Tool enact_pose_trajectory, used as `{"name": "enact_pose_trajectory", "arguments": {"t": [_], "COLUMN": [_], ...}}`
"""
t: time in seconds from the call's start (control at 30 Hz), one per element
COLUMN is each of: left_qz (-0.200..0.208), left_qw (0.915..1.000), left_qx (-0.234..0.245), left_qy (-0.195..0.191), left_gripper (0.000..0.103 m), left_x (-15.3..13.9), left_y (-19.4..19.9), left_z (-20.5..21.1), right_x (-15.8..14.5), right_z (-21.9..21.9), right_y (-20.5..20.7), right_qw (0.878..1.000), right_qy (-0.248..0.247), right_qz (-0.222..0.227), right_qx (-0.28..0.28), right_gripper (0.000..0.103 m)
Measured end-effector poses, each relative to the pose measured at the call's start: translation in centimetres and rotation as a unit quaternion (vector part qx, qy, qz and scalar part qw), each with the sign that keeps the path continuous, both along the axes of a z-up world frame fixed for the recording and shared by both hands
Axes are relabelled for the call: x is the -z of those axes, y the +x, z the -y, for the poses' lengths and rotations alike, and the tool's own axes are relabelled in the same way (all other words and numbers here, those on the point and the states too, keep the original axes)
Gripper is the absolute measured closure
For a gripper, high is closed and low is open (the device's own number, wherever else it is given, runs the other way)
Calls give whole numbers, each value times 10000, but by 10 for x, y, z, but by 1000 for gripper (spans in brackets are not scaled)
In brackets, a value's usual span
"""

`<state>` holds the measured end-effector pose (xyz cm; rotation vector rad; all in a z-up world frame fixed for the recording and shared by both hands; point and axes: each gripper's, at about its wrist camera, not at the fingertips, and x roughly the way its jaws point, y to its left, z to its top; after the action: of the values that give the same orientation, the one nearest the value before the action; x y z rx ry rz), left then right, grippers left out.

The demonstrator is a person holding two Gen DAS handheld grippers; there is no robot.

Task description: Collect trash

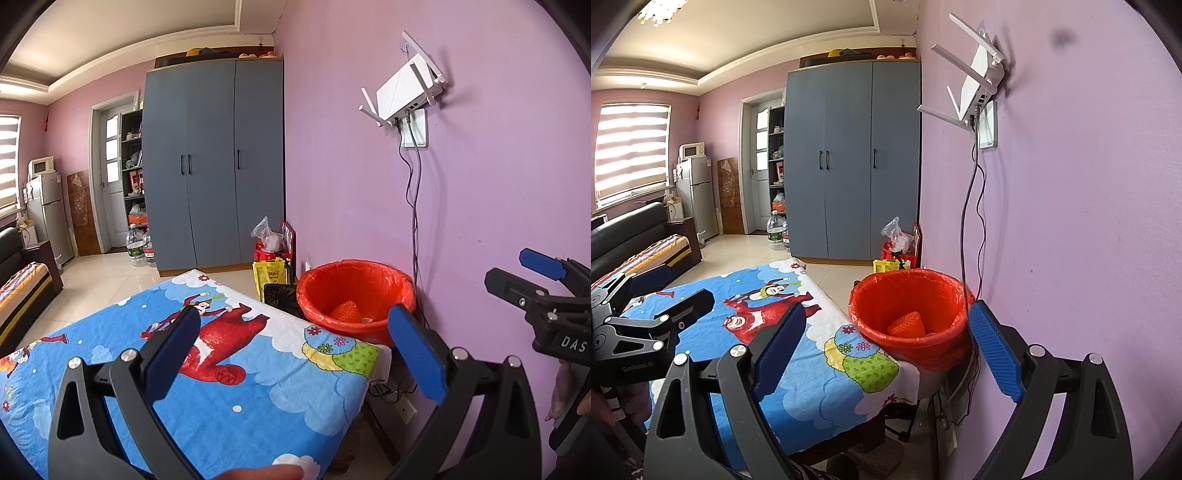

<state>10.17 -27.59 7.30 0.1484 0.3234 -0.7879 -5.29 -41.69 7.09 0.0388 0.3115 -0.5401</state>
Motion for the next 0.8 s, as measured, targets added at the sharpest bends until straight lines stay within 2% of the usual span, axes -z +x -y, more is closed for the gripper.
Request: {"name": "enact_pose_trajectory", "arguments": {"t": [0.43, 0.8], "left_qz": [64, -36], "left_qw": [10000, 9999], "left_qx": [3, -33], "left_qy": [-42, -144], "left_gripper": [4, 4], "left_x": [-4, -3], "left_y": [-4, 0], "left_z": [-1, -2], "right_x": [0, 2], "right_z": [-3, -2], "right_y": [-2, -3], "right_qw": [10000, 10000], "right_qy": [13, 51], "right_qz": [10, 13], "right_qx": [-1, 8], "right_gripper": [18, 18]}}
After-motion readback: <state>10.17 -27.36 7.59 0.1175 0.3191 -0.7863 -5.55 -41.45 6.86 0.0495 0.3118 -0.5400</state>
